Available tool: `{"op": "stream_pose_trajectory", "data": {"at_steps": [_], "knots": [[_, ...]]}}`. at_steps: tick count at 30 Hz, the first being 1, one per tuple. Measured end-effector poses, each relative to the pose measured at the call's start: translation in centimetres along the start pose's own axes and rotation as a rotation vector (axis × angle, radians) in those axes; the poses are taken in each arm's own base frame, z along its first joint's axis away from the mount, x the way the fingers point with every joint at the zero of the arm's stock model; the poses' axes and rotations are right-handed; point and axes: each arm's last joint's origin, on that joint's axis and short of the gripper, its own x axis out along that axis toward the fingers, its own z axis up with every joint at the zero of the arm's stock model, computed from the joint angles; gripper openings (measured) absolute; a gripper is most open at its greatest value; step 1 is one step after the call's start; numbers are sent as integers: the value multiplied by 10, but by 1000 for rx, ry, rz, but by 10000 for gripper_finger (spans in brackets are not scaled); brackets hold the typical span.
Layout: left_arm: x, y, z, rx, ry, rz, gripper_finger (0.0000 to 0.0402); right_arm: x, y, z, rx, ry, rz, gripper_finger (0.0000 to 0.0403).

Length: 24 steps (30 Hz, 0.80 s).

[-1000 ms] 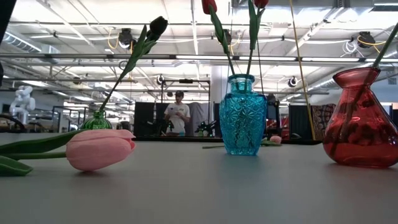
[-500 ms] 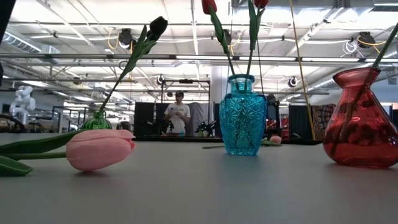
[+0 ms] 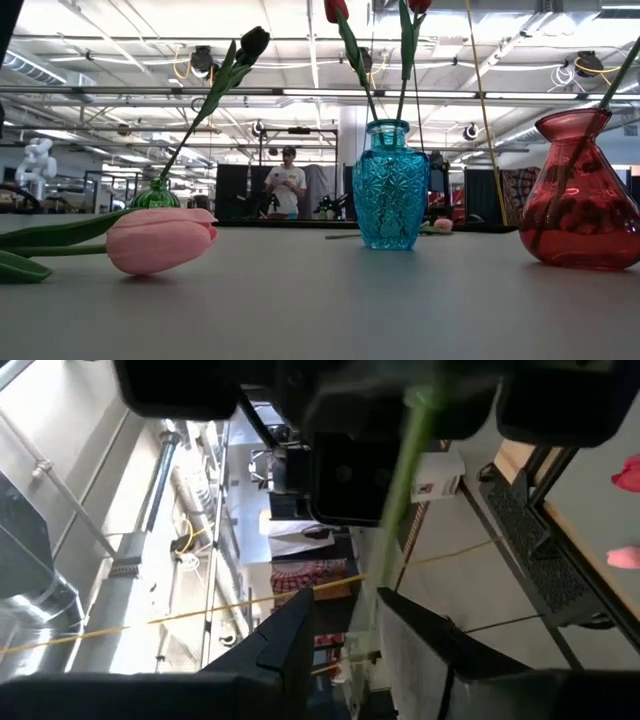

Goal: Sort flowers into vase by color
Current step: Put the red tulip into the blue vase

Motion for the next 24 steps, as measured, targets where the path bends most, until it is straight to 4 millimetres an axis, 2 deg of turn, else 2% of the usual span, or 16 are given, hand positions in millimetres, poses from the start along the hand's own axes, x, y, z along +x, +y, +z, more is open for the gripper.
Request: {"op": "stream_pose_trajectory", "data": {"at_steps": [9, 24], "knots": [[-1, 0, 1, -9, 11, 2, 116, 0, -1, 1, 8, -1, -7, 2], [-1, 0, 2, -86, -23, -2, 116, 3, 0, -11, 22, 47, 2, 1]]}}
